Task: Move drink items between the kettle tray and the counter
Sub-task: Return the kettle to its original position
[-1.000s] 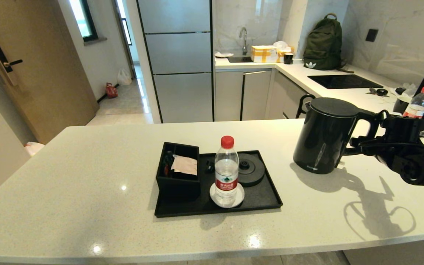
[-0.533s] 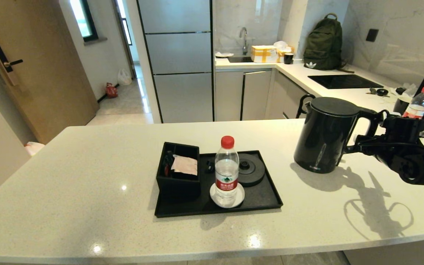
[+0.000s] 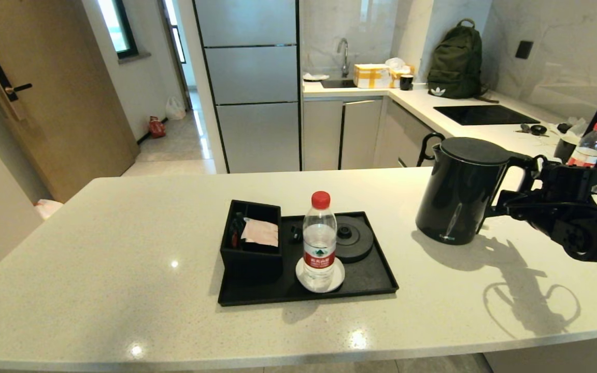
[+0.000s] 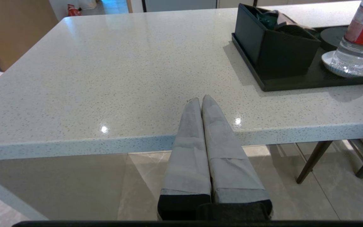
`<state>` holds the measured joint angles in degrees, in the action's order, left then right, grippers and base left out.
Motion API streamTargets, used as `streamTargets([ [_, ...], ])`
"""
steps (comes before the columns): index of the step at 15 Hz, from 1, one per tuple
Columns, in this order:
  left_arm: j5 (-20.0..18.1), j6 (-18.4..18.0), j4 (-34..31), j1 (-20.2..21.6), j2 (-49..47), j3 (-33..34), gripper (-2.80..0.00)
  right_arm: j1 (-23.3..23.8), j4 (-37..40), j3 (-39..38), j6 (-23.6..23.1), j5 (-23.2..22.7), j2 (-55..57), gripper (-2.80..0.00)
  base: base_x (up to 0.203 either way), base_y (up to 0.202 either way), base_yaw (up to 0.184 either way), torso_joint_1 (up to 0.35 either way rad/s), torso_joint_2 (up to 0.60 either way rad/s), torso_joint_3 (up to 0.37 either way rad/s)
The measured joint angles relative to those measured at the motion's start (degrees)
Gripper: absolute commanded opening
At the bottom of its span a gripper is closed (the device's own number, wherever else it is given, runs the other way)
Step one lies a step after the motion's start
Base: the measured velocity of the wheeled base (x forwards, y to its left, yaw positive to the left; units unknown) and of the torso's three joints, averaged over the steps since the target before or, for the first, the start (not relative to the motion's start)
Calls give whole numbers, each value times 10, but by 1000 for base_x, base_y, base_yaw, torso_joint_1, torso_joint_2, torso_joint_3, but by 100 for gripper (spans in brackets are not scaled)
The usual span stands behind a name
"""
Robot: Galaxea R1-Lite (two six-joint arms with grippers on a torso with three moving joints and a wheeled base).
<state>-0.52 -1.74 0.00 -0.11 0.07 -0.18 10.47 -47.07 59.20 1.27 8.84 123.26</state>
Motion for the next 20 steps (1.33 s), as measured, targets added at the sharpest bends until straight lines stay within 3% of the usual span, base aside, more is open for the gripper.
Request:
streamTargets([
  [4, 0, 0, 0, 0, 0, 0, -280, -8, 4, -32, 4, -13, -34, -280, 0, 0, 0, 0, 0, 0],
  [11, 0, 0, 0, 0, 0, 0, -280, -63, 30, -61, 30, -15, -130, -280, 0, 0, 0, 0, 0, 0],
  [20, 0, 0, 0, 0, 0, 0, -280, -187, 48, -18, 73, 2, -154, -280, 0, 0, 0, 0, 0, 0],
])
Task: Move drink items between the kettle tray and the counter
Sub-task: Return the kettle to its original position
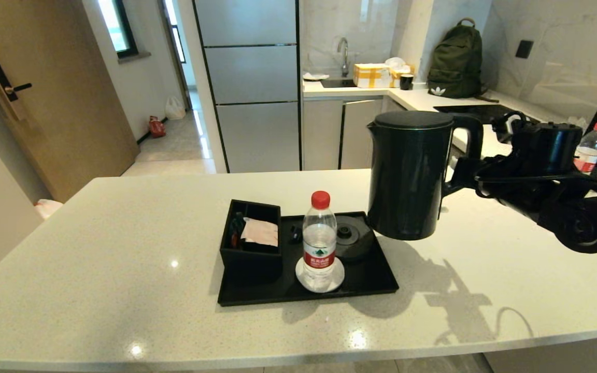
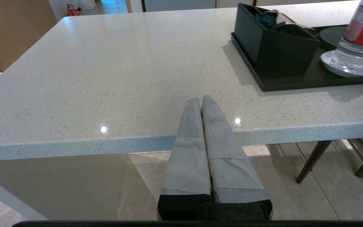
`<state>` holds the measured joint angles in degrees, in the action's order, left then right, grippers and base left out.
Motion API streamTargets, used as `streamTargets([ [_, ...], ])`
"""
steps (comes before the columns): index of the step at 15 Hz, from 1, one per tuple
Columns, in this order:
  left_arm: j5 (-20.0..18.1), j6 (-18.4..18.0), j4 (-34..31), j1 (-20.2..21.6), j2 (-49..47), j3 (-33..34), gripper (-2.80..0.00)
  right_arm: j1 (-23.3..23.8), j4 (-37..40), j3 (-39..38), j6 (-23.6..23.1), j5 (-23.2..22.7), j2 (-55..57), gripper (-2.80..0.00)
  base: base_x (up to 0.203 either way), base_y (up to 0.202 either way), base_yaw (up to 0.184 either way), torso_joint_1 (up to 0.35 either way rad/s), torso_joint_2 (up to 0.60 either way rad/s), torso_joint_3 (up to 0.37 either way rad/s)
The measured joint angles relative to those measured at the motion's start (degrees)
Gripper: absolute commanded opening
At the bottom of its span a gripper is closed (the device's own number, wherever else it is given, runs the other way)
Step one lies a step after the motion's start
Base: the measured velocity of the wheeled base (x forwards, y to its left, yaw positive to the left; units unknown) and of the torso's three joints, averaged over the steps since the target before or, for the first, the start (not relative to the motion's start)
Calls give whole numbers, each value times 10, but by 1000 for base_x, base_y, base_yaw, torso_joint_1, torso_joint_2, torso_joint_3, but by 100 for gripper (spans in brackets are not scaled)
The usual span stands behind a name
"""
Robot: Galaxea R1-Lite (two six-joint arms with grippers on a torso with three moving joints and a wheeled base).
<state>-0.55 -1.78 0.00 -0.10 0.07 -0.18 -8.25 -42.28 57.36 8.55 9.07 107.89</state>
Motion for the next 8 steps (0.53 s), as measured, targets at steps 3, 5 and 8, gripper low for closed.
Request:
streamTargets([
  [3, 0, 0, 0, 0, 0, 0, -280, -33, -8, 33, 20, 0, 21, -280, 0, 0, 0, 0, 0, 0],
  [5, 0, 0, 0, 0, 0, 0, -280, -54, -23, 50, 29, -2, 44, -280, 0, 0, 0, 0, 0, 0],
  [8, 0, 0, 0, 0, 0, 0, -280, -83, -36, 76, 37, -1, 75, -280, 0, 0, 0, 0, 0, 0],
])
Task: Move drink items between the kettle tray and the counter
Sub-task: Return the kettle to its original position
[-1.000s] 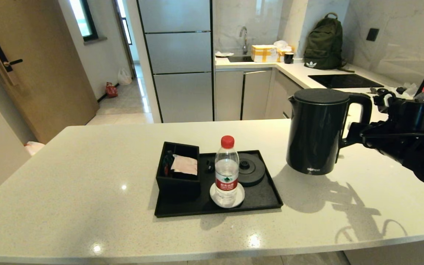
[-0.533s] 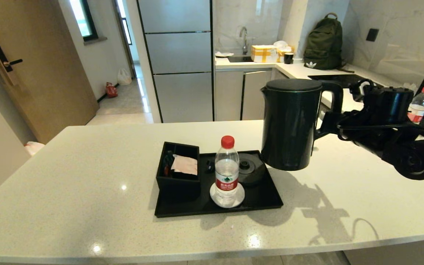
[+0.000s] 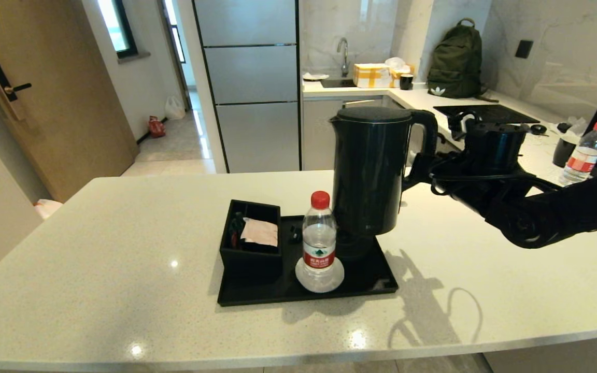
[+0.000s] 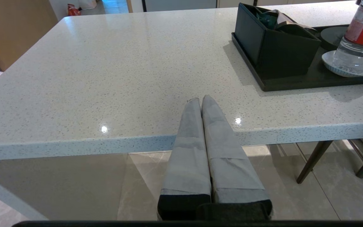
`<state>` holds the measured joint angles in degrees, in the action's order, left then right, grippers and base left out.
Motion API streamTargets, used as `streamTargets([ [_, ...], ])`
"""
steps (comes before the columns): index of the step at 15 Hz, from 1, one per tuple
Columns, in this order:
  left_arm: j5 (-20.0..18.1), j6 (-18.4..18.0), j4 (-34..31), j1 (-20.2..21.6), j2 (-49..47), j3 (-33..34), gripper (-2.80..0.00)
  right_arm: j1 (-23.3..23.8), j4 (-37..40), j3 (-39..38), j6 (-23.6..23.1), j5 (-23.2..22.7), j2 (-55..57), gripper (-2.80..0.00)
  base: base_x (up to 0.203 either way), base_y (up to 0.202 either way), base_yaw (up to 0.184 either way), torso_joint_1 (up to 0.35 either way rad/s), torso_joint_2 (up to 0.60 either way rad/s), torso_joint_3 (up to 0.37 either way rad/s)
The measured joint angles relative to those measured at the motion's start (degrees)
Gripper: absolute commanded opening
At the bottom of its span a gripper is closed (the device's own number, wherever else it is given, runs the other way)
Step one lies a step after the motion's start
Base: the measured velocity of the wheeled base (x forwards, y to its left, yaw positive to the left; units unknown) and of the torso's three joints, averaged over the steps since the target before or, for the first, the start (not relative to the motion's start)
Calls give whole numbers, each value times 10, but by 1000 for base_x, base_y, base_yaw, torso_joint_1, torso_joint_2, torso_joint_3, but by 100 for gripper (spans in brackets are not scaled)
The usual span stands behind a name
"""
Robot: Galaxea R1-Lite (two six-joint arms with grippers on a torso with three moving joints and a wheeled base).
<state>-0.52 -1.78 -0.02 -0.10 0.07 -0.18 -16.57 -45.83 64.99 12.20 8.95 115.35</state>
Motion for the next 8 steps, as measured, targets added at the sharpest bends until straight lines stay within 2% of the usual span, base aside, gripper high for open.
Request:
streamTargets([
  [8, 0, 0, 0, 0, 0, 0, -280, -29, -21, 8, -2, 0, 55, -280, 0, 0, 0, 0, 0, 0],
])
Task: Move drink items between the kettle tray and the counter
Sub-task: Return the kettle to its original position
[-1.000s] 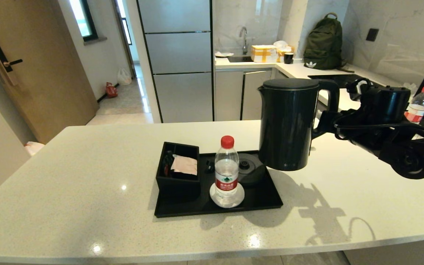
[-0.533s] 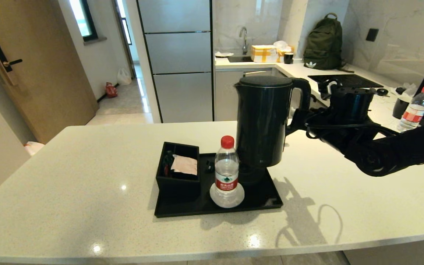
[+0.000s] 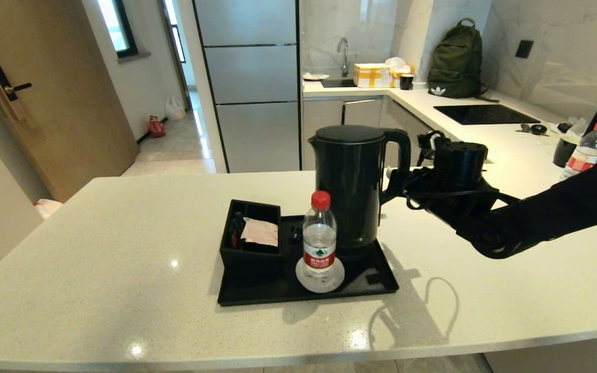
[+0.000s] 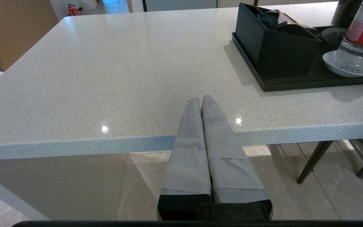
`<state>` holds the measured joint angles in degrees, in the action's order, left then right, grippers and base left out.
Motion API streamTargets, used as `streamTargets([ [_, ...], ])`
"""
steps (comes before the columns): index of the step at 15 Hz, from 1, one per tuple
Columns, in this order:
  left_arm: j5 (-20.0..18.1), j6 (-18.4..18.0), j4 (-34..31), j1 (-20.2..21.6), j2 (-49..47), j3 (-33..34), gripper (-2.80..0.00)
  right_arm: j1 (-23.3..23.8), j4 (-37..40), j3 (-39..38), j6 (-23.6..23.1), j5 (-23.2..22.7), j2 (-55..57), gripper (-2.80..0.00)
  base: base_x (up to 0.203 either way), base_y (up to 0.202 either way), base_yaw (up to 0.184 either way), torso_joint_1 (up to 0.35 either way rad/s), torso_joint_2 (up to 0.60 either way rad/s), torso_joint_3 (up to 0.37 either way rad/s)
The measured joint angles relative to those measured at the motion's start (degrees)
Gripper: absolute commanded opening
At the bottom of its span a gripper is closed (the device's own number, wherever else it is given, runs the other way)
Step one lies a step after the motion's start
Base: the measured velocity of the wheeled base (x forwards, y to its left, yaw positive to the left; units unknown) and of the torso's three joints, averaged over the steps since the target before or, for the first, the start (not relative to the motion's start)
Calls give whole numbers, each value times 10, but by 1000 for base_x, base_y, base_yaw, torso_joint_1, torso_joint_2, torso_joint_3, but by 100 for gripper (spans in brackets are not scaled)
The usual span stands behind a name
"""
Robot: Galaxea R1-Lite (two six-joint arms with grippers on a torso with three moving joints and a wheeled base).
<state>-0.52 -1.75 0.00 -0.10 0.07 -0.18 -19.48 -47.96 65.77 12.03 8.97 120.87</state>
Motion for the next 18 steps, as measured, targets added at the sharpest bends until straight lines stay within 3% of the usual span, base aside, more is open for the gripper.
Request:
streamTargets([
  [12, 0, -1, 0, 0, 0, 0, -280, -14, -16, -5, -2, 4, 42, -280, 0, 0, 0, 0, 0, 0],
  [18, 0, 0, 0, 0, 0, 0, -280, -13, -27, -6, -28, 6, 49, -280, 0, 0, 0, 0, 0, 0],
])
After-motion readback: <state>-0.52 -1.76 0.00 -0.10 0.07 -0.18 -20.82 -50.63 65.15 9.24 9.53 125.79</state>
